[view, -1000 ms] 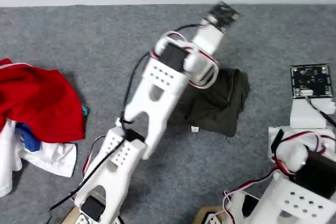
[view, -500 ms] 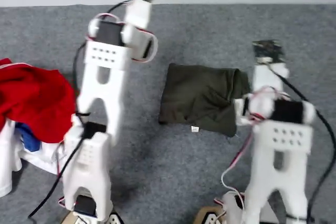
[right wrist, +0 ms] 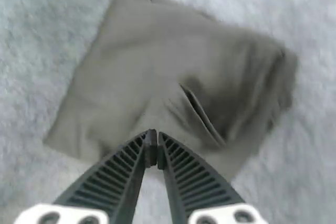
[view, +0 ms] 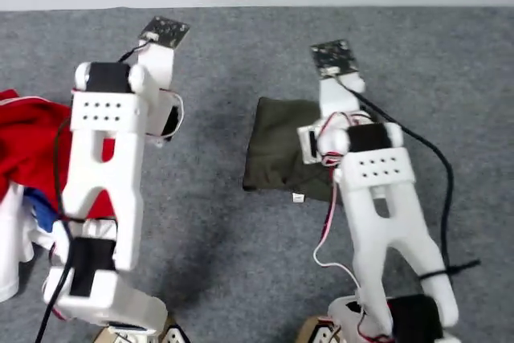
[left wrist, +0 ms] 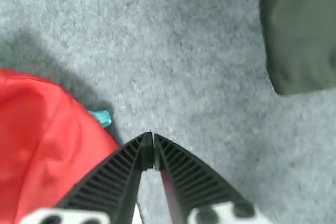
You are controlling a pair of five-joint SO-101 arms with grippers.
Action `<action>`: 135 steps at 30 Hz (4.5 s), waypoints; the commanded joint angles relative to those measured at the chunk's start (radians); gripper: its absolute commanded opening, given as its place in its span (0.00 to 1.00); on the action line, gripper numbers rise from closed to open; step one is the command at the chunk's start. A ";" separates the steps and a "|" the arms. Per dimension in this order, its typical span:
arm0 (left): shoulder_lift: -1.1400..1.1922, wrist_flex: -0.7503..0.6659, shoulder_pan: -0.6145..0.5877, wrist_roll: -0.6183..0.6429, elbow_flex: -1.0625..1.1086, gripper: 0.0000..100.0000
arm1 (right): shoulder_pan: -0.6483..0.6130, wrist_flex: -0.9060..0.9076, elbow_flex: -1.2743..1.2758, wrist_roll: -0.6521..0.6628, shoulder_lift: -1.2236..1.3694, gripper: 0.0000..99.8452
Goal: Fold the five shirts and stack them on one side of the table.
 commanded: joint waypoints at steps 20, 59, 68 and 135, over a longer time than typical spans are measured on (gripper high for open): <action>-0.276 -0.040 -0.005 -0.012 0.326 0.00 | 0.162 0.073 -0.008 0.292 0.223 0.01; -0.359 -0.101 -0.005 -0.015 0.475 0.00 | 0.209 0.653 -0.732 0.285 0.699 0.01; -0.359 -0.135 -0.003 -0.015 0.475 0.00 | 0.234 0.746 -0.844 0.396 0.648 0.01; -0.361 -0.043 -0.655 -0.017 0.475 0.00 | -0.231 0.582 -0.921 0.393 0.923 0.01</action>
